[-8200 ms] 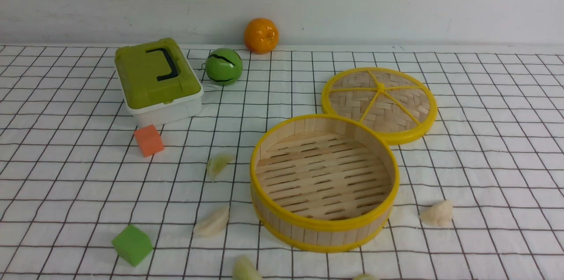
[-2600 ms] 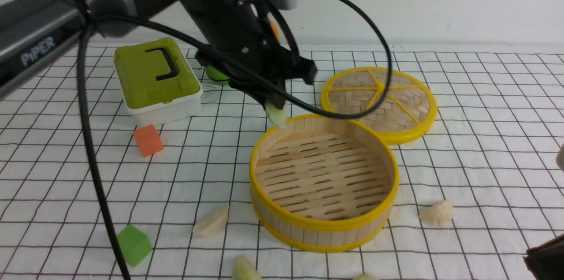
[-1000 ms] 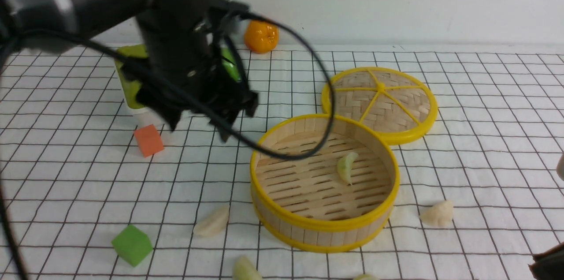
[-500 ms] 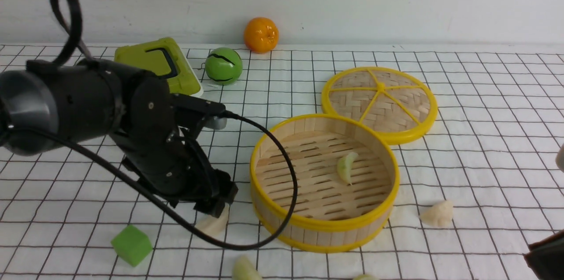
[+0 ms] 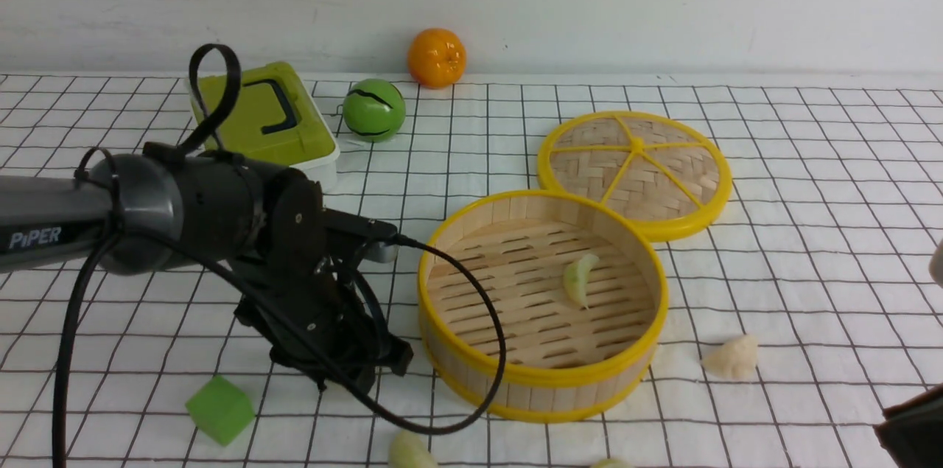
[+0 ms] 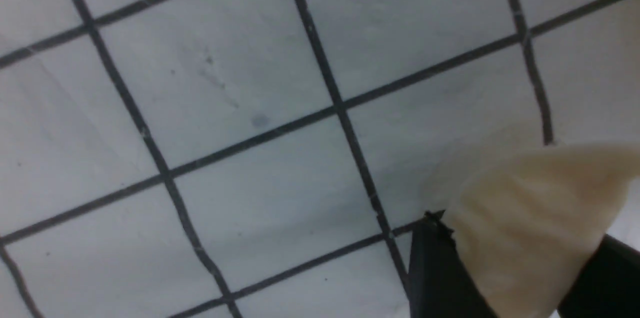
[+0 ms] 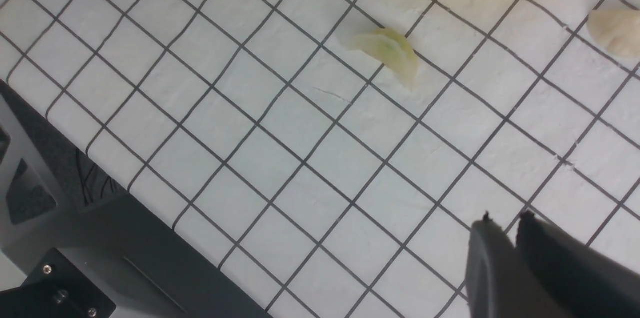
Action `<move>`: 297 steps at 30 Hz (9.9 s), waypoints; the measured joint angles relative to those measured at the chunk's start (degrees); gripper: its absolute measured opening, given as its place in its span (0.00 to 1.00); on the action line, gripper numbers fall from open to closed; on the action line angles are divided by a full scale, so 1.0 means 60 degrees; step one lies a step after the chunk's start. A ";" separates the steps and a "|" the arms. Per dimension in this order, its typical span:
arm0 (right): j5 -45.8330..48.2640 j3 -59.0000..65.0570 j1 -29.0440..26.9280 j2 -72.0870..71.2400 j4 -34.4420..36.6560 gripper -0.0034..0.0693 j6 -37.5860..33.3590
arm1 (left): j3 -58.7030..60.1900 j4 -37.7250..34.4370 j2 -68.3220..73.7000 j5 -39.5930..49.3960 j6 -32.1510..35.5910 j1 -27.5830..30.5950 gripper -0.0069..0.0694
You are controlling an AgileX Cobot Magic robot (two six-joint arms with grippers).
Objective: Put the dumplings into the steamer on the table with the white tablecloth.
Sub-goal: 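Place the dumpling into the bamboo steamer basket with the left gripper, then reach for and grasp a dumpling on the table with the left gripper, then place the dumpling into the bamboo steamer basket with the left gripper, then reach for and grasp a dumpling lying on the table beside the steamer, then place the dumpling in the bamboo steamer basket with the right gripper, then reach for and grasp a dumpling lying on the table beside the steamer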
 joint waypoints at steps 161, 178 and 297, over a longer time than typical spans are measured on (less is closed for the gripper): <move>0.0346 0.0000 0.0083 0.0000 -0.0085 0.26 -0.0223 | -0.6862 0.1878 0.3213 0.2688 -0.2968 -0.2142 0.43; -0.0585 0.0000 0.0083 0.0395 -0.0085 0.46 -0.2420 | -0.6077 0.0670 -0.0505 0.4866 -0.1530 -0.2142 0.74; -0.5122 -0.2047 -0.1475 0.8675 -0.2706 0.82 0.6144 | 0.3926 -0.0414 -0.7939 0.2291 -0.1290 -0.2142 0.57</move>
